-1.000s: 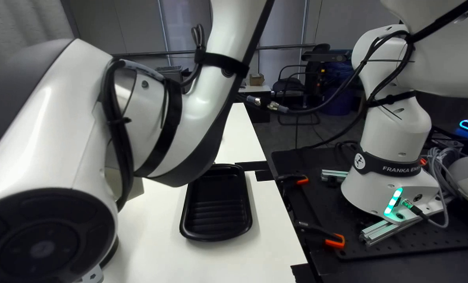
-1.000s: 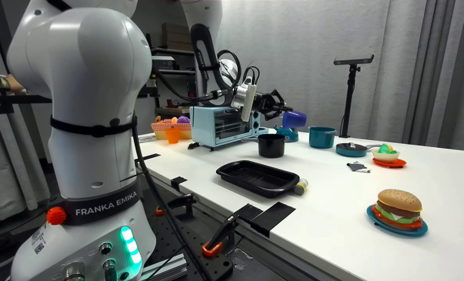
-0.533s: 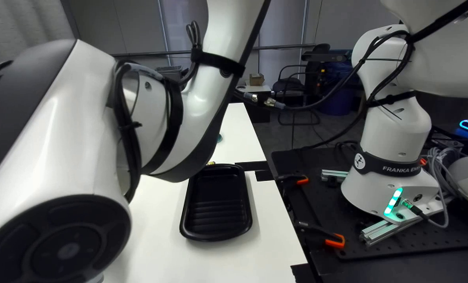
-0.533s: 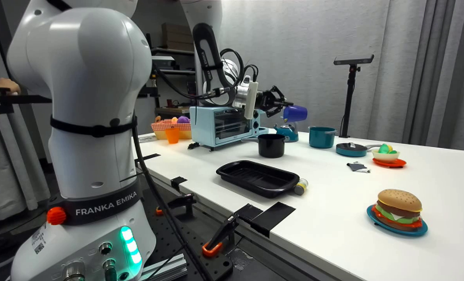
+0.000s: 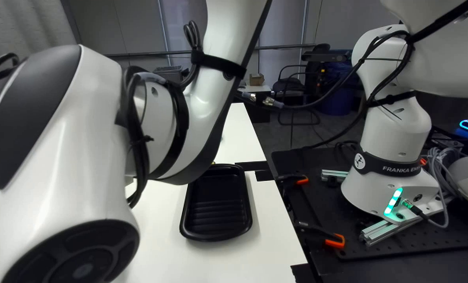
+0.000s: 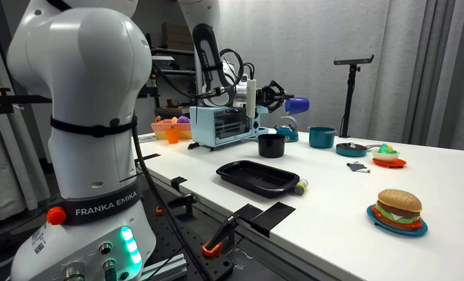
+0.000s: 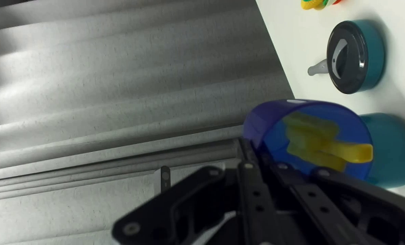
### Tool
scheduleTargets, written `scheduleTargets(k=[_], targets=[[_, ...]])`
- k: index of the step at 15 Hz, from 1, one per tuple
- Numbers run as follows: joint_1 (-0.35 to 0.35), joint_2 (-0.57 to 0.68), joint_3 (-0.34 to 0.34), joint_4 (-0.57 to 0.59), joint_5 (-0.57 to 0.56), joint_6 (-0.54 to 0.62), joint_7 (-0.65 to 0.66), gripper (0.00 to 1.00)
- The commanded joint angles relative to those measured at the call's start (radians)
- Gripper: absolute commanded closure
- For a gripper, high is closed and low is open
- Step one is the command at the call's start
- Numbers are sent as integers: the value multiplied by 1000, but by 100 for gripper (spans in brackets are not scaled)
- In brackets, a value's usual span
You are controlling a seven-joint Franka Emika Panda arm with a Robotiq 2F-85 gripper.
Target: Pour the contents of the blue cup into the pot
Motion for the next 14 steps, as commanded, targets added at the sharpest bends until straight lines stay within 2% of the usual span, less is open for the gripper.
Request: scheduleTargets(k=[1, 14], targets=[[-12, 10, 24, -7, -42, -65, 39, 99], [-7, 27, 35, -8, -83, -144, 5, 99]])
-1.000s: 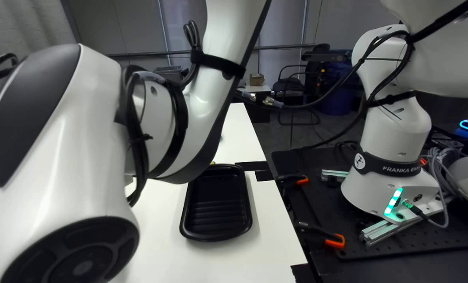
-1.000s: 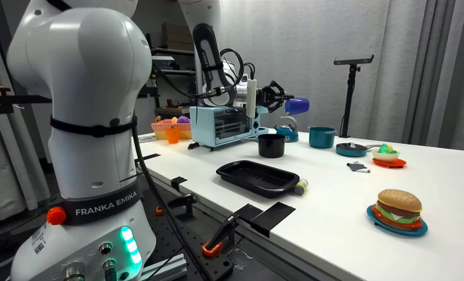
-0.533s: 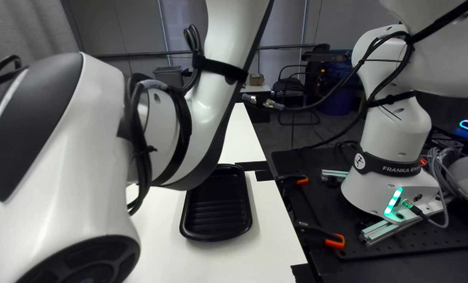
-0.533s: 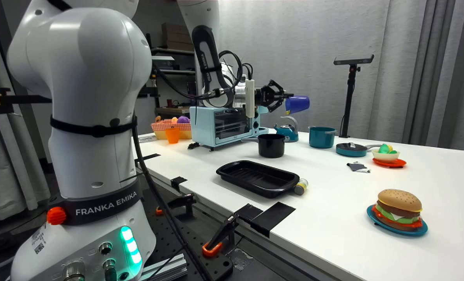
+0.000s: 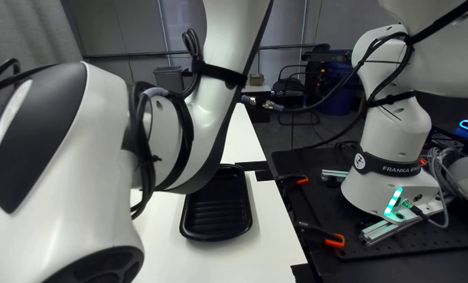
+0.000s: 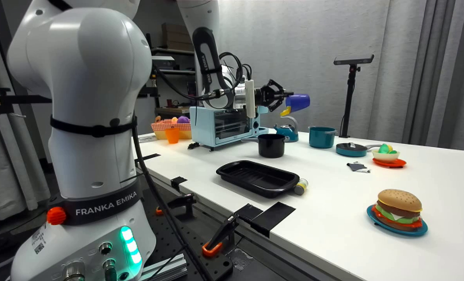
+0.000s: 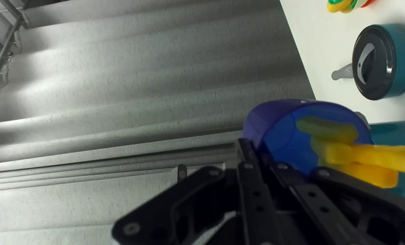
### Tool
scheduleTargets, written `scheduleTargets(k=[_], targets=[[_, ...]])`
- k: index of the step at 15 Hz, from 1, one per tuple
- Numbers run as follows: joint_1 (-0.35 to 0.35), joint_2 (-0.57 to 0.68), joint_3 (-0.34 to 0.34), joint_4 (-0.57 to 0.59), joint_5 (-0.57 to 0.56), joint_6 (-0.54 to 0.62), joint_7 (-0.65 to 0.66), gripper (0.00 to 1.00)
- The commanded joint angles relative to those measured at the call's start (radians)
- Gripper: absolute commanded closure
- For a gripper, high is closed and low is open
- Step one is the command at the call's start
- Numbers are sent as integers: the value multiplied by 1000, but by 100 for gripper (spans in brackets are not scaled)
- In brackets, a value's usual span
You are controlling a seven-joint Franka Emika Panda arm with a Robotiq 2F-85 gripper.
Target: Pour the contents of the blue cup into the pot
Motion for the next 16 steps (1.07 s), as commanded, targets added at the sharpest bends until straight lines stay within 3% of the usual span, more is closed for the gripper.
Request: scheduleTargets(k=[1, 16], targets=[[-8, 4, 15, -8, -52, -45, 1, 99], [-2, 11, 21, -13, -125, -119, -16, 99]])
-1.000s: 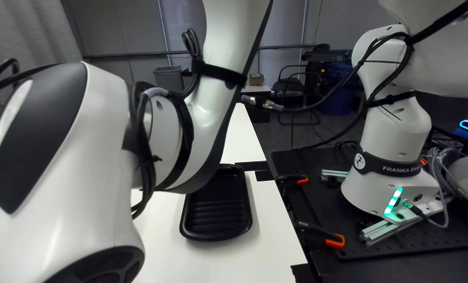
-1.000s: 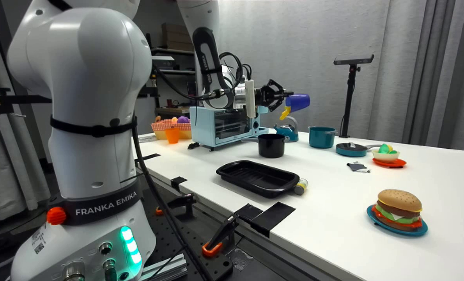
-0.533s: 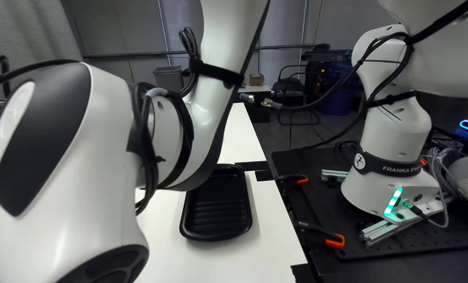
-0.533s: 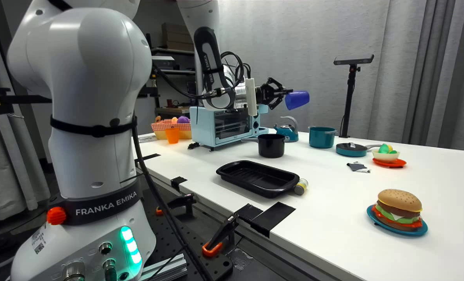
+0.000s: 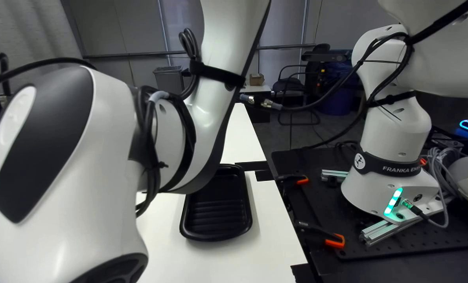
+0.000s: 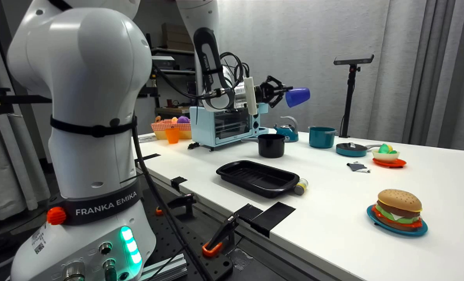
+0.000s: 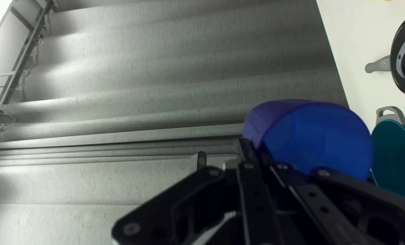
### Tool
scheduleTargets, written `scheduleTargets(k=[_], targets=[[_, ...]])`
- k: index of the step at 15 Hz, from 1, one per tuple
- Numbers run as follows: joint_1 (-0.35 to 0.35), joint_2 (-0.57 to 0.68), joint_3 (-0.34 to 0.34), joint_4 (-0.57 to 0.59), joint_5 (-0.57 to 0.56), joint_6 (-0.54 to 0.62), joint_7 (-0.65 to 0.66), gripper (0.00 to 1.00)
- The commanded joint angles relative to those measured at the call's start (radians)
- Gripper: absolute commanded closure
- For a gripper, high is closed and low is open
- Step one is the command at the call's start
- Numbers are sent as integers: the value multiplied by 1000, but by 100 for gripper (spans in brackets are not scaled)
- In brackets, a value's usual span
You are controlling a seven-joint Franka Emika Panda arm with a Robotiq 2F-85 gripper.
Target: Pour the contents of the blue cup into the pot
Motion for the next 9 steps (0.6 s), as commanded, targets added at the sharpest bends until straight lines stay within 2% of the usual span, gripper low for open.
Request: scheduleTargets(k=[1, 9], targets=[[-3, 7, 13, -10, -56, -58, 4, 99], [-13, 19, 29, -4, 6, -97, 62, 99]])
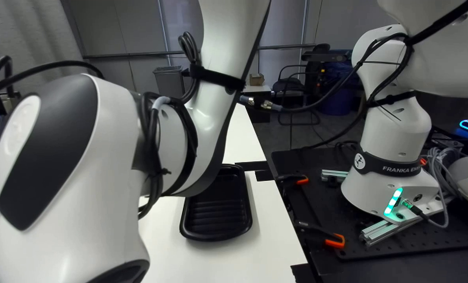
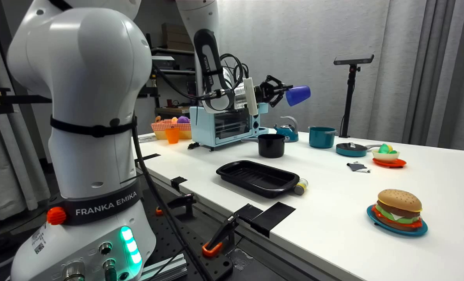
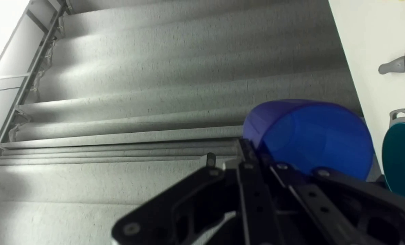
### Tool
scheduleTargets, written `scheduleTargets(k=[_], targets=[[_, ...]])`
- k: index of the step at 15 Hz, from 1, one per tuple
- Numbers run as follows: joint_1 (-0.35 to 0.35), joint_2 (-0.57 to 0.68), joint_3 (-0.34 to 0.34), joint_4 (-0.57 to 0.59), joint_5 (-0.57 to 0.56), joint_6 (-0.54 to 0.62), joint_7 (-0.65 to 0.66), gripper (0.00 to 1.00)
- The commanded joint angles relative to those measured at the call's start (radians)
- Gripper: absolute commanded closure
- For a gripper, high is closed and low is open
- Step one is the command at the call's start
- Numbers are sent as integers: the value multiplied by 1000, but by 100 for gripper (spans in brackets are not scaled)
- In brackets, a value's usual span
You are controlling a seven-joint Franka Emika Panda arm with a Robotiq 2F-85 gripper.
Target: Pour the contents of the blue cup into the pot
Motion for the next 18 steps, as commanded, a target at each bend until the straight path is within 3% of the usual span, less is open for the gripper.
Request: scheduleTargets(k=[1, 9, 10, 11, 15, 18], targets=[[-14, 10, 26, -2, 32, -59, 66, 99], [-17, 26, 38, 6, 148, -88, 297, 99], [-56, 14, 9, 76, 97, -8, 262, 99], [-62, 16, 8, 86, 100, -1, 283, 99], [-146, -54, 5, 149, 162, 119, 309, 99], [-232, -134, -12, 155, 245, 272, 307, 99]])
